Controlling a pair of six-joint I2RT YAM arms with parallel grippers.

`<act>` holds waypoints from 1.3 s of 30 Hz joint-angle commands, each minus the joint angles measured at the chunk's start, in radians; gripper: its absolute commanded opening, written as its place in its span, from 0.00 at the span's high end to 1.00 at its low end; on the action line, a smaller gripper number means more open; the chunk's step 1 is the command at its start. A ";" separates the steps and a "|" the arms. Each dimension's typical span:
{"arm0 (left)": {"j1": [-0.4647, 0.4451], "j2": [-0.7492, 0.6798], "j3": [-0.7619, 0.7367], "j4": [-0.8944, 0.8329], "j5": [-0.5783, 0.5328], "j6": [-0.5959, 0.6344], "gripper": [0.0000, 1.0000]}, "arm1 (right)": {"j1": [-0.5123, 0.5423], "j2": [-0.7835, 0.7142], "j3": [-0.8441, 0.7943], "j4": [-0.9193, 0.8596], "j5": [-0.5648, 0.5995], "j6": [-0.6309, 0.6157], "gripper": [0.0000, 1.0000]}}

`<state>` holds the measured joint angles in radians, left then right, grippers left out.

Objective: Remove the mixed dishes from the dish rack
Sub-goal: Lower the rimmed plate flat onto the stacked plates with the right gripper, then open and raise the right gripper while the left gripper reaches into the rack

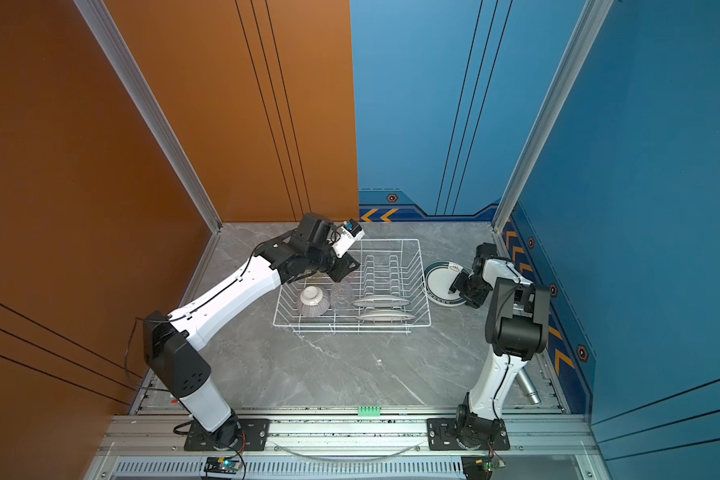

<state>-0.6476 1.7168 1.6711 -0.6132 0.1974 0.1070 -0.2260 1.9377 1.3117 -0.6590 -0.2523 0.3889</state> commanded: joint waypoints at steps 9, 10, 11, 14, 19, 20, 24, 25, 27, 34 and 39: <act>-0.096 -0.050 0.001 -0.091 0.034 0.167 0.67 | -0.108 -0.206 -0.072 -0.066 0.004 -0.044 0.34; -0.112 -0.052 0.000 -0.096 0.036 0.186 0.66 | -0.107 -0.228 -0.070 -0.072 -0.005 -0.049 0.34; -0.126 -0.053 0.002 -0.102 0.036 0.204 0.65 | -0.106 -0.244 -0.066 -0.078 -0.012 -0.051 0.34; -0.168 -0.038 0.021 -0.131 0.015 0.257 0.64 | -0.083 -0.281 -0.048 -0.089 -0.038 -0.048 0.32; -0.210 0.032 0.099 -0.222 -0.024 0.316 0.64 | -0.034 -0.309 0.006 -0.107 -0.048 -0.045 0.32; -0.218 0.043 0.110 -0.232 -0.033 0.323 0.65 | -0.030 -0.312 0.014 -0.108 -0.051 -0.043 0.32; -0.236 0.093 0.153 -0.264 -0.062 0.356 0.65 | -0.025 -0.321 0.027 -0.107 -0.061 -0.041 0.32; -0.239 0.105 0.163 -0.269 -0.065 0.362 0.65 | -0.024 -0.322 0.027 -0.107 -0.061 -0.041 0.32; -0.245 0.132 0.185 -0.281 -0.084 0.376 0.64 | -0.025 -0.328 0.024 -0.108 -0.061 -0.042 0.32; -0.250 0.204 0.241 -0.288 -0.157 0.429 0.64 | -0.040 -0.341 0.007 -0.106 -0.062 -0.050 0.32; -0.255 0.252 0.279 -0.323 -0.156 0.451 0.64 | -0.054 -0.344 -0.007 -0.106 -0.070 -0.054 0.32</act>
<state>-0.8902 1.9392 1.9060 -0.8883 0.0601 0.5217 -0.2714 1.6238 1.3167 -0.7334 -0.3126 0.3614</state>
